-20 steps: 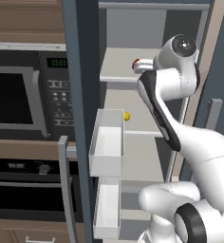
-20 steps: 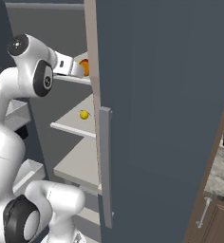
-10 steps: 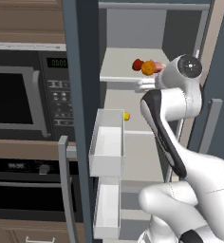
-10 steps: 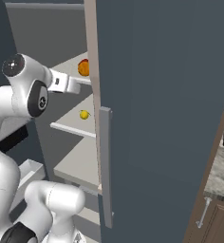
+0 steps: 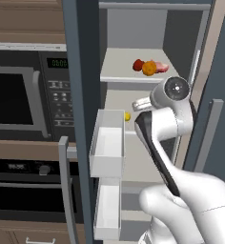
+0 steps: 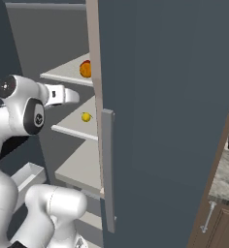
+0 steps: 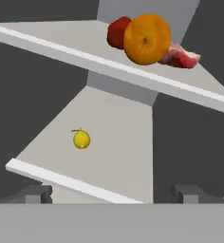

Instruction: Take the lemon and orange from the second highest rack and move them to the highest rack where the bell pepper and steak are located, to maximize freezer space. Close the freezer door after rearranging.

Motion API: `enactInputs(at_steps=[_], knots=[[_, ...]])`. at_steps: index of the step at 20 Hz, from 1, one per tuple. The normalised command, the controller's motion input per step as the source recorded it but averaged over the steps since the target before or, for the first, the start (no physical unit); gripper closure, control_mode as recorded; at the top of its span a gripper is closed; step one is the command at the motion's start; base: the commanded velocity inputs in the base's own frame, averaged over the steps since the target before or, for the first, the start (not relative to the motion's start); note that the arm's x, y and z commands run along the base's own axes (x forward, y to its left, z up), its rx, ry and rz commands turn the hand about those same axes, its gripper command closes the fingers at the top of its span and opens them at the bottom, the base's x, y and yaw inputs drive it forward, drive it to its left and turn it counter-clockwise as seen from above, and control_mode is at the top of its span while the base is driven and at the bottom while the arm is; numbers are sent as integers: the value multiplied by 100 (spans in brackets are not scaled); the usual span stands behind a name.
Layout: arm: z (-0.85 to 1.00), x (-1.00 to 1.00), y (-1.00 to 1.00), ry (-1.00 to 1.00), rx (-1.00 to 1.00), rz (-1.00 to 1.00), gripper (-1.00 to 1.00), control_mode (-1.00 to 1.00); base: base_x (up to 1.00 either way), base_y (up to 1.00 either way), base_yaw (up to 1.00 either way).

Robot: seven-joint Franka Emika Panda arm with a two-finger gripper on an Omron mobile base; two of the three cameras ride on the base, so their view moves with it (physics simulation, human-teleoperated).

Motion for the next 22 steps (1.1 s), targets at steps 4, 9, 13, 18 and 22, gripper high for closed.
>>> enactInputs(at_steps=[4, 9, 13, 18, 22], knots=[[-36, 21, 0, 0, -17, 0, -100, -100, 0, 0, 0], [-39, 24, 0, 15, -10, 1, -100, -100, 0, 0, 0], [-33, 25, 0, 31, 0, 6, -100, -100, 0, 0, 0], [-25, 22, 0, 21, 0, 6, -100, -100, 0, 0, 0], [-35, 13, 3, 0, 0, 2, -100, -100, 0, 0, 0]])
